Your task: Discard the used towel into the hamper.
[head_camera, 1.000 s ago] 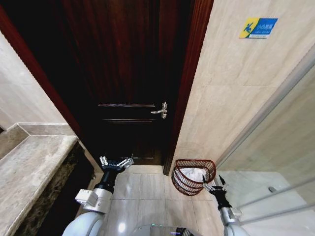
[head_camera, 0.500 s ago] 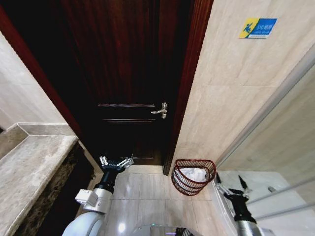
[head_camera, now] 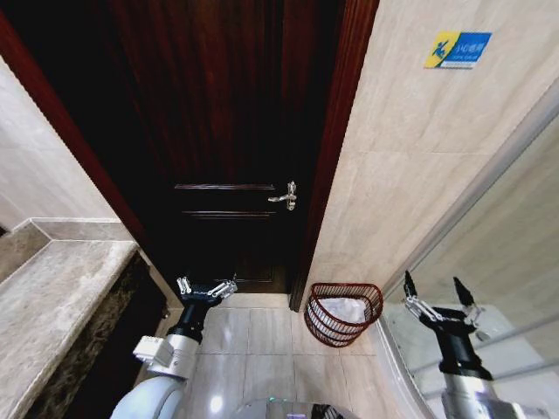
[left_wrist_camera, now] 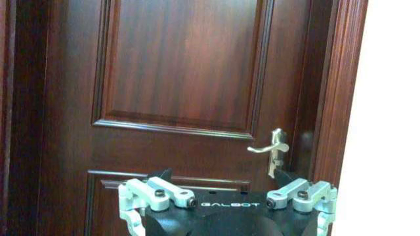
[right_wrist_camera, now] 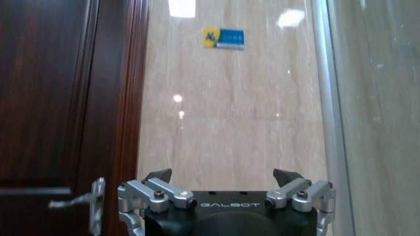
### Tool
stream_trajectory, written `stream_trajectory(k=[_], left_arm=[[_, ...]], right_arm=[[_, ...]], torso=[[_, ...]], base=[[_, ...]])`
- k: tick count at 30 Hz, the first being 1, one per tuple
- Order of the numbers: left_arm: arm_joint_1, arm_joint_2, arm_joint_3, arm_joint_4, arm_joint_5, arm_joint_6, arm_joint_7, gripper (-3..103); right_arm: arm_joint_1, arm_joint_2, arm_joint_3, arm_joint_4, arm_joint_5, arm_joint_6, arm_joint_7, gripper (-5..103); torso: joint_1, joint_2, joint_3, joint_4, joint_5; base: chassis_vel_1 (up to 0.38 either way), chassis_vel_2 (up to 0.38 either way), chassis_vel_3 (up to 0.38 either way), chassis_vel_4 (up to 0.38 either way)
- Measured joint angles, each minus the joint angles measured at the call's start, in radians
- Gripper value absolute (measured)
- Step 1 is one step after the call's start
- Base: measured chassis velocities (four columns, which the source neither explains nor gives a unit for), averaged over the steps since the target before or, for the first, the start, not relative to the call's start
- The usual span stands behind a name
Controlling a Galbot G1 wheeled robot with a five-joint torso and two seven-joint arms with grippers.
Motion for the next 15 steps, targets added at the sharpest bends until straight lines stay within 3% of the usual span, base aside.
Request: stream_trajectory(k=[7, 15], left_arm=[[0.000, 0.000, 0.000, 0.000, 0.000, 0.000, 0.000, 100], [0.000, 0.000, 0.000, 0.000, 0.000, 0.000, 0.000, 100]], right_arm=[[0.008, -0.004, 0.067, 0.057, 0.029, 0.001, 0.046, 100], [0.026, -0.017, 0.124, 0.044, 0.069, -0.009, 0.042, 100]], torso=[[0.000, 0.000, 0.000, -0.0003, -0.0004], [-0.008, -0.019, -0.010, -0.0003, -0.0002]], base=[[0.000, 0.000, 0.000, 0.000], [0.000, 0.000, 0.000, 0.000]])
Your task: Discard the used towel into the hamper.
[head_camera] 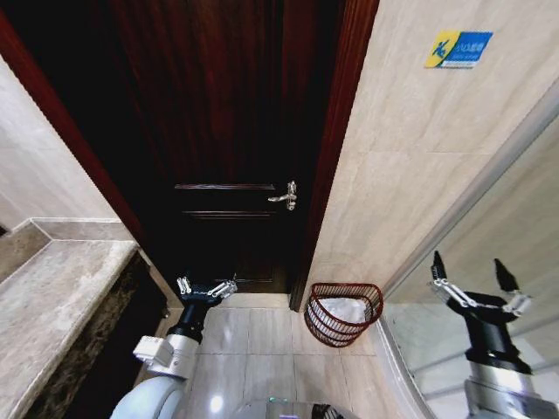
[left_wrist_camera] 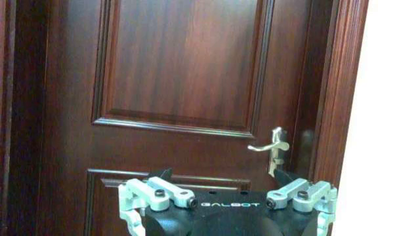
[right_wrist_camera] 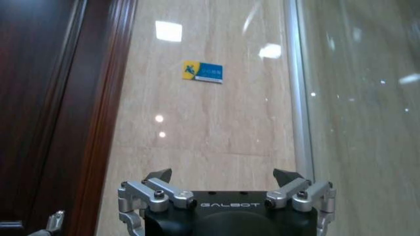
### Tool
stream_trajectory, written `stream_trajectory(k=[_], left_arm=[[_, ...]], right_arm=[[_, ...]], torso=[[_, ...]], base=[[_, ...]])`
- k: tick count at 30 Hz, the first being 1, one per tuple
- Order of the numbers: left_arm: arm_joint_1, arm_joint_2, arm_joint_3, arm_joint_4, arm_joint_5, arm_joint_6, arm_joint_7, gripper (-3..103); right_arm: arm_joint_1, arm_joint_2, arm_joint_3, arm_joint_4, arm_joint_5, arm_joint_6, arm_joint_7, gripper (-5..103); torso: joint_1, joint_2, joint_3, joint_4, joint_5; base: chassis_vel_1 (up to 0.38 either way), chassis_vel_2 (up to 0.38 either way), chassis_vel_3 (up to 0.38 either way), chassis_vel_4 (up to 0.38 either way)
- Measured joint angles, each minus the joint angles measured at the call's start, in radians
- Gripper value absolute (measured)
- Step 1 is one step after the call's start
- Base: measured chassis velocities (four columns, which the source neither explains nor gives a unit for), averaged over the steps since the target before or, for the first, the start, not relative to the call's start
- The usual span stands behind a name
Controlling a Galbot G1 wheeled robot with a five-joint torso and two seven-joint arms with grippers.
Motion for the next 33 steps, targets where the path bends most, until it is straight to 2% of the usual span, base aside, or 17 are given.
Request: stream_trajectory(k=[10, 22, 33], left_arm=[[0.000, 0.000, 0.000, 0.000, 0.000, 0.000, 0.000, 100], [0.000, 0.000, 0.000, 0.000, 0.000, 0.000, 0.000, 100], [0.000, 0.000, 0.000, 0.000, 0.000, 0.000, 0.000, 100]], right_arm=[[0.031, -0.016, -0.008, -0.032, 0.001, -0.026, -0.007, 100], [0.065, -0.017, -0.046, -0.077, -0.055, 0.039, -0.017, 100], [0.037, -0.021, -0.036, -0.091, -0.044, 0.107, -0.027, 100]], torso=[[-0.021, -0.045, -0.024, 0.0002, 0.0001], [-0.029, -0.059, -0.029, 0.0003, 0.0000], [-0.029, -0.059, -0.029, 0.0003, 0.0001]], base=[[0.000, 0.000, 0.000, 0.000], [0.000, 0.000, 0.000, 0.000], [0.003, -0.009, -0.006, 0.017]])
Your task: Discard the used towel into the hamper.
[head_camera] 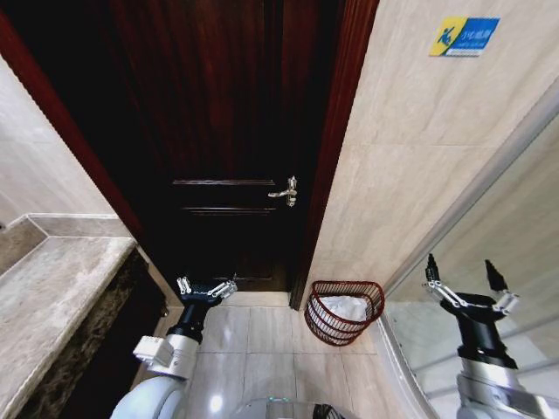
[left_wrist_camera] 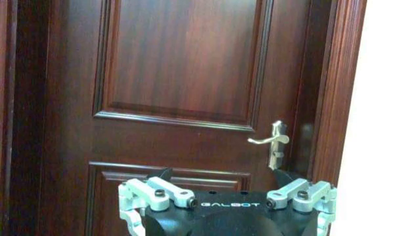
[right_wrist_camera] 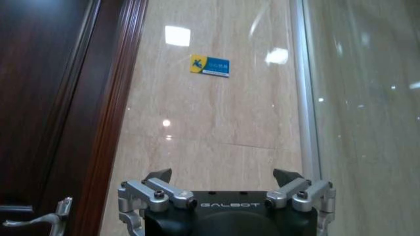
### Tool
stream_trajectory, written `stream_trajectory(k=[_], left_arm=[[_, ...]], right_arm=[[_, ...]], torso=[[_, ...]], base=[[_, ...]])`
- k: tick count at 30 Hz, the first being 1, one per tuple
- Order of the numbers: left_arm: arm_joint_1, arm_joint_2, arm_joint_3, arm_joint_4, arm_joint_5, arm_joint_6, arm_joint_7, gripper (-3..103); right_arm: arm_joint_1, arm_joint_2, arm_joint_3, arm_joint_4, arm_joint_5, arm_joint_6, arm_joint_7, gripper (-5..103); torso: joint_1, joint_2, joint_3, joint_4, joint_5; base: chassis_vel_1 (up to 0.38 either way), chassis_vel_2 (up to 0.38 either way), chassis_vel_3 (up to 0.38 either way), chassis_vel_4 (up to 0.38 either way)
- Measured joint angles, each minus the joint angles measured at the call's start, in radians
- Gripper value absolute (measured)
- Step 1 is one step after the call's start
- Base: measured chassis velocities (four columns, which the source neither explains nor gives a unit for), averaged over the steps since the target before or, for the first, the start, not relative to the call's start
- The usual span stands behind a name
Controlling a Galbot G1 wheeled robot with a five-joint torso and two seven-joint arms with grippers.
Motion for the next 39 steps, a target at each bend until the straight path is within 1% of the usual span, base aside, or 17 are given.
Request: stream_trajectory(k=[5, 15, 16, 20, 21, 25, 27, 30, 39], left_arm=[[0.000, 0.000, 0.000, 0.000, 0.000, 0.000, 0.000, 100], [0.000, 0.000, 0.000, 0.000, 0.000, 0.000, 0.000, 100], [0.000, 0.000, 0.000, 0.000, 0.000, 0.000, 0.000, 100], [0.000, 0.000, 0.000, 0.000, 0.000, 0.000, 0.000, 100], [0.000, 0.000, 0.000, 0.000, 0.000, 0.000, 0.000, 100], [0.000, 0.000, 0.000, 0.000, 0.000, 0.000, 0.000, 100], [0.000, 0.000, 0.000, 0.000, 0.000, 0.000, 0.000, 100], [0.000, 0.000, 0.000, 0.000, 0.000, 0.000, 0.000, 100], [0.000, 0.000, 0.000, 0.000, 0.000, 0.000, 0.000, 100]], right_arm=[[-0.005, -0.007, 0.005, -0.014, 0.002, 0.019, -0.007, 100], [0.024, -0.020, 0.000, -0.023, -0.009, 0.007, -0.009, 100], [0.024, -0.021, 0.000, -0.026, -0.008, 0.012, -0.009, 100], [0.022, -0.021, 0.004, -0.038, -0.003, 0.036, -0.007, 100], [0.022, -0.021, 0.007, -0.043, -0.004, 0.046, -0.007, 100], [0.022, -0.018, 0.011, -0.054, -0.019, 0.079, -0.007, 100], [0.022, -0.018, 0.011, -0.054, -0.020, 0.082, -0.006, 100], [0.022, -0.017, 0.011, -0.049, -0.020, 0.086, -0.005, 100], [0.020, -0.014, 0.041, -0.030, -0.013, 0.101, 0.024, 100]], torso=[[0.001, 0.001, 0.001, -0.0001, 0.0001], [0.001, 0.003, 0.001, -0.0001, 0.0002], [0.001, 0.003, 0.001, 0.0001, -0.0005], [0.000, 0.004, 0.001, -0.0001, 0.0003], [0.000, 0.005, 0.001, -0.0002, -0.0002], [0.000, 0.004, 0.001, -0.0002, 0.0000], [0.000, 0.003, 0.001, -0.0001, -0.0001], [-0.003, -0.005, -0.003, 0.0000, 0.0002], [-0.023, -0.043, -0.025, -0.0002, 0.0001]], base=[[0.064, -0.082, -0.057, 0.085], [0.184, -0.220, -0.182, 0.203], [0.264, -0.263, -0.225, 0.241], [0.219, -0.219, -0.210, 0.193], [0.155, -0.132, -0.159, 0.136], [0.052, -0.078, -0.081, 0.072], [-0.051, 0.020, 0.074, -0.046], [-0.082, 0.060, 0.079, -0.062], [-0.028, -0.009, -0.012, -0.025]])
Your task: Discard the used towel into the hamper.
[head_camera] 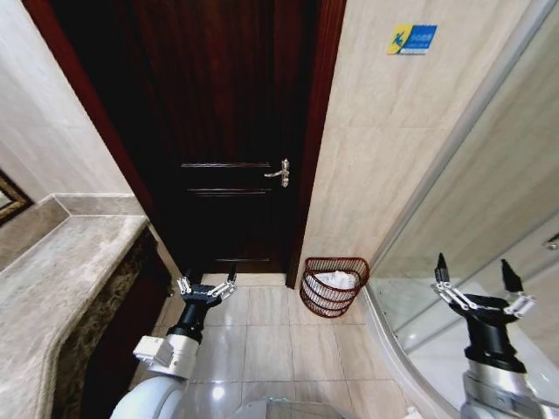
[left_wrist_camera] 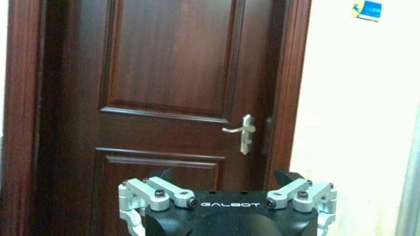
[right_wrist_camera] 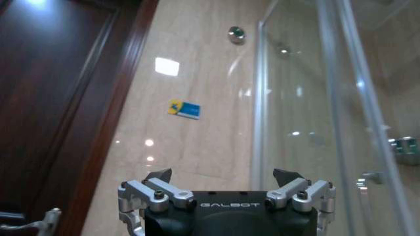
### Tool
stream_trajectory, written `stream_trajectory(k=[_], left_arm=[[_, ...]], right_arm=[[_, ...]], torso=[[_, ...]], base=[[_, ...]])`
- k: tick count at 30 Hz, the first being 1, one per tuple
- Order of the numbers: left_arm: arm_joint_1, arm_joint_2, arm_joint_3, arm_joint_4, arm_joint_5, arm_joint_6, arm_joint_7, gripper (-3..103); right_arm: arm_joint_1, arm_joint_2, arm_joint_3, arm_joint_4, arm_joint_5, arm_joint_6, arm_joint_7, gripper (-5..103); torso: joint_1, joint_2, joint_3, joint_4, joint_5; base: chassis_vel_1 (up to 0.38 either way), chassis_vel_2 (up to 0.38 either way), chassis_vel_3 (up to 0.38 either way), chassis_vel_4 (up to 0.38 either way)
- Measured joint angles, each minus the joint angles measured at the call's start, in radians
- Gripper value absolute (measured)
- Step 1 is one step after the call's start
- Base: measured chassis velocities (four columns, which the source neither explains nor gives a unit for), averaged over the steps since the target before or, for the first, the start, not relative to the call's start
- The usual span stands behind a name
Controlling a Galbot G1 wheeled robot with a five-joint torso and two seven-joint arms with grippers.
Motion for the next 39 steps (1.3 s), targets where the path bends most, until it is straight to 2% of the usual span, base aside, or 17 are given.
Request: stream_trajectory(k=[22, 33, 39], left_arm=[[0.000, 0.000, 0.000, 0.000, 0.000, 0.000, 0.000, 100], [0.000, 0.000, 0.000, 0.000, 0.000, 0.000, 0.000, 100], [0.000, 0.000, 0.000, 0.000, 0.000, 0.000, 0.000, 100]], right_arm=[[-0.011, 0.011, -0.005, 0.001, 0.010, 0.013, -0.003, 100], [-0.011, 0.010, -0.011, -0.015, 0.012, 0.023, -0.007, 100], [-0.011, 0.009, -0.011, -0.019, 0.014, 0.024, -0.008, 100]], torso=[[-0.048, -0.107, -0.058, -0.0003, -0.0001], [-0.077, -0.169, -0.091, -0.0001, -0.0001], [-0.085, -0.188, -0.101, -0.0001, -0.0001]], base=[[-0.081, -0.090, -0.087, -0.080], [0.000, 0.000, 0.000, 0.000], [0.000, 0.000, 0.000, 0.000]])
